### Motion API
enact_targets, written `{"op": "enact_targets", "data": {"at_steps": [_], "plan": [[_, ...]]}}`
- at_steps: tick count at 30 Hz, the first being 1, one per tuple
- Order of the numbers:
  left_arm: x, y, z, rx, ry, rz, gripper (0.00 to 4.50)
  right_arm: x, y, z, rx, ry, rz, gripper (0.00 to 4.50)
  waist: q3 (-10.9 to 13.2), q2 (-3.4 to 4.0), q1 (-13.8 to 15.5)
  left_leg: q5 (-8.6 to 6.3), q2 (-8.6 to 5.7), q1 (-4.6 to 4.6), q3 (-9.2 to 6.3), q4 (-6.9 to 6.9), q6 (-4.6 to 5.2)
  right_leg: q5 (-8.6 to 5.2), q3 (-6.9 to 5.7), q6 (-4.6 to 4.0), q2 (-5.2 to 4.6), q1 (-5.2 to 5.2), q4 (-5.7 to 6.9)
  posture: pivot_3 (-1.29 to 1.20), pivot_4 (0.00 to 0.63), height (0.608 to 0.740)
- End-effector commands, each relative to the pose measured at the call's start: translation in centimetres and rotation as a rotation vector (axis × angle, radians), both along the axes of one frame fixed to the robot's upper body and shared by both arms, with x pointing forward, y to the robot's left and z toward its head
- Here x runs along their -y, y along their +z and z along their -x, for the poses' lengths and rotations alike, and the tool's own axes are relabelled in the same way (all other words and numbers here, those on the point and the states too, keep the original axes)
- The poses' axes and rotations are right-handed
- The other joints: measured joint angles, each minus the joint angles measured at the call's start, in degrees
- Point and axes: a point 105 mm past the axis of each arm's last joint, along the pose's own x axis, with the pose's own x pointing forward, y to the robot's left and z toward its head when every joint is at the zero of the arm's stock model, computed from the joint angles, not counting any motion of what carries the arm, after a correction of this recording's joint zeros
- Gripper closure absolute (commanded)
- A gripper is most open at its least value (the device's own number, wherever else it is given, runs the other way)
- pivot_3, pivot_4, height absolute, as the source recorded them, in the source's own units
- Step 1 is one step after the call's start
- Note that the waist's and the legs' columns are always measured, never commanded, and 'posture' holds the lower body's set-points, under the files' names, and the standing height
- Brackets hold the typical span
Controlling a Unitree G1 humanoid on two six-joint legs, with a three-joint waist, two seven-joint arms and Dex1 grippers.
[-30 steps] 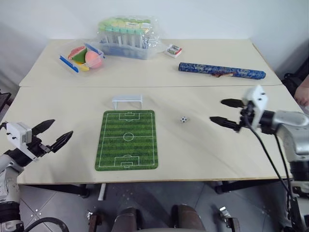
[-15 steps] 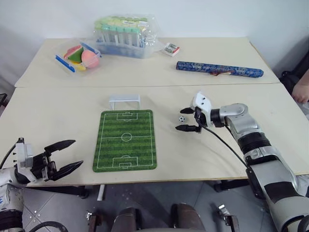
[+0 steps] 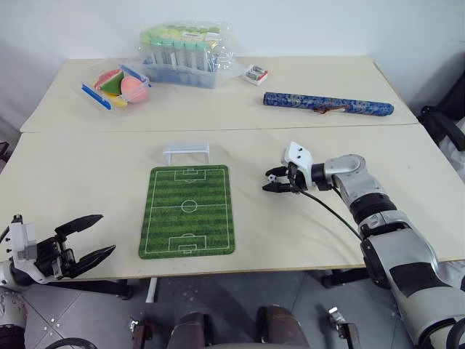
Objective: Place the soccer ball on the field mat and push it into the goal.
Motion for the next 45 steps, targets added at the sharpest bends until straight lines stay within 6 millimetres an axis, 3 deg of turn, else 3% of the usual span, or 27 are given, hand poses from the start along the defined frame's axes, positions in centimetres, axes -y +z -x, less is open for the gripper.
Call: {"op": "enact_targets", "data": {"at_steps": [1, 5, 9, 14, 18, 24, 29, 34, 44, 45], "plan": [[0.1, 1.1, 0.8, 0.036, -0.074, -0.022, 0.00, 0.5, 1.2, -0.5, 0.048, -0.023, -0.018, 3.47, 0.00, 0.00, 0.04, 0.00, 0.00, 0.00, 0.00, 0.00, 0.00, 0.00, 0.00, 0.00, 0.00, 0.00, 0.00, 0.00, 0.150, 0.740], [0.2, 1.2, 0.6, 0.039, -0.076, -0.027, 0.00, -0.9, 3.2, -0.3, 0.085, 0.019, -0.079, 3.65, 0.02, 0.03, -0.05, 0.00, 0.00, -0.01, -0.01, 0.00, 0.00, 0.00, 0.01, 0.00, 0.00, -0.01, 0.00, 0.00, 0.150, 0.740], [0.4, 1.2, 0.7, 0.046, -0.081, -0.031, 0.00, -4.5, 5.4, 2.3, 0.115, 0.188, -0.127, 3.65, 0.04, 0.05, -0.34, 0.00, 0.05, -0.02, -0.04, -0.02, -0.01, 0.00, -0.01, 0.00, 0.02, -0.05, 0.05, 0.00, 0.150, 0.740], [0.8, 0.8, 1.2, 0.052, -0.082, -0.027, 0.00, -11.1, 4.2, 8.7, 0.068, 0.469, -0.118, 3.65, 0.03, 0.04, -0.59, -0.05, 0.07, 0.00, -0.16, -0.03, -0.08, 0.00, -0.08, 0.00, 0.02, -0.06, 0.19, 0.00, 0.150, 0.740], [1.4, 0.4, 1.4, 0.052, -0.083, -0.013, 0.00, -14.7, 2.5, 10.4, 0.057, 0.492, -0.087, 3.65, 0.03, 0.03, -0.65, -0.05, 0.05, -0.02, -0.11, -0.02, -0.09, 0.00, -0.11, 0.00, 0.02, -0.10, 0.18, 0.00, 0.150, 0.740], [1.4, 0.0, 2.1, 0.049, -0.064, -0.009, 0.00, -18.3, 1.0, 12.5, 0.023, 0.556, -0.072, 3.65, 0.02, -0.09, 0.14, -0.07, 0.02, -0.03, -0.17, -0.01, -0.07, 0.00, -0.11, -0.01, 0.01, -0.09, 0.19, 0.00, 0.150, 0.740], [1.2, 0.0, 2.6, 0.046, -0.047, -0.009, 0.00, -19.3, -0.4, 13.6, -0.001, 0.595, -0.042, 3.65, 0.01, -0.11, 0.32, -0.08, 0.03, -0.02, -0.14, -0.01, -0.09, -0.01, -0.11, -0.01, 0.01, -0.11, 0.18, 0.00, 0.150, 0.740], [1.1, 0.1, 2.8, 0.046, -0.044, -0.010, 0.00, -20.5, -1.3, 13.4, -0.016, 0.581, -0.033, 3.65, 0.01, -0.13, 0.38, -0.08, 0.04, -0.02, -0.13, -0.01, -0.09, -0.01, -0.12, -0.02, 0.02, -0.10, 0.19, 0.00, 0.150, 0.740], [1.1, 0.2, 2.4, 0.051, -0.043, -0.009, 0.00, -20.3, -2.6, 13.0, -0.035, 0.568, -0.008, 3.65, 0.02, -0.15, 0.37, -0.09, 0.05, -0.01, -0.13, -0.01, -0.10, -0.01, -0.13, -0.02, 0.03, -0.11, 0.19, 0.00, 0.150, 0.740], [1.2, 0.2, 2.4, 0.051, -0.044, -0.009, 0.00, -20.2, -2.7, 13.0, -0.037, 0.570, -0.006, 2.94, 0.02, -0.16, 0.37, -0.09, 0.05, -0.01, -0.13, -0.01, -0.10, -0.01, -0.13, -0.02, 0.03, -0.11, 0.19, 0.00, 0.150, 0.740]]}}
